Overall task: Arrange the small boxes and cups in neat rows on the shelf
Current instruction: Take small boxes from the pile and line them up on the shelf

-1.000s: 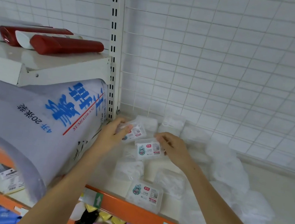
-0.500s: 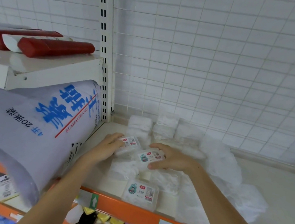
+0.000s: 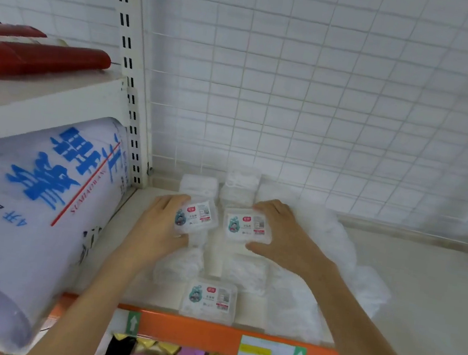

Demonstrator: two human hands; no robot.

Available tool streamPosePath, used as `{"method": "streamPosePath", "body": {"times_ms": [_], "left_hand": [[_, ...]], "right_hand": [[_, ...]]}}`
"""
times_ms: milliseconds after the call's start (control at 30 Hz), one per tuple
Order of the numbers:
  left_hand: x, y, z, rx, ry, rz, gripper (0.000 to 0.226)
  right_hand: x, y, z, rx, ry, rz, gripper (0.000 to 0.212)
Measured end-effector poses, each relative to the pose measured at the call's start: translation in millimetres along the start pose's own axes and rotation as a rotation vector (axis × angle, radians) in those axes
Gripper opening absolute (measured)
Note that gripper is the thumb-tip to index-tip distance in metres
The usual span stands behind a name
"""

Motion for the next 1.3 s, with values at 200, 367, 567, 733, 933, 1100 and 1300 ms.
{"method": "streamPosePath", "body": {"times_ms": [200, 367, 567, 733, 933, 1100, 1300], "left_hand": [[12.4, -9.3, -65.8, 0.278, 0.134, -0.01, 0.074], [55.7, -6.8, -144.8, 0.436, 0.259, 0.131, 0.072], [123.5, 14.5, -251.5, 0.608, 0.32, 0.251, 0.072], [175.0, 47.9, -343.5, 0.663, 0.382, 0.338, 0.071], [236.8, 117.7, -460.9, 0.777, 0.443, 0.436, 0.081], [281.8, 167.1, -546.3, 0.855, 0.511, 0.564, 0.069], [332.5, 201.2, -621.4, 0.981, 0.517, 0.67, 0.069]], "right_hand": [[-50.0, 65.8, -32.4, 0.051, 0.087, -0.246, 0.066], [-79.9, 146.6, -75.6, 0.194, 0.156, -0.346, 0.064], [-115.2, 270.2, -126.8, 0.476, 0.178, -0.443, 0.067], [-141.1, 386.4, -153.3, 0.615, 0.166, -0.496, 0.065], [-158.8, 530.8, -183.7, 0.796, 0.148, -0.532, 0.07], [-164.8, 631.4, -196.1, 0.966, 0.121, -0.569, 0.073], [-172.8, 710.3, -219.8, 1.11, 0.152, -0.667, 0.087]]}}
Point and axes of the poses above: each hand's wrist, its own y-axis away from the middle knuckle, its own x-axis out of the palm, z = x × y, the point moved 6 cm from there along -y, towards the middle knuckle, and after that the axes turned 7 degrees about x, right-handed, at the moved point
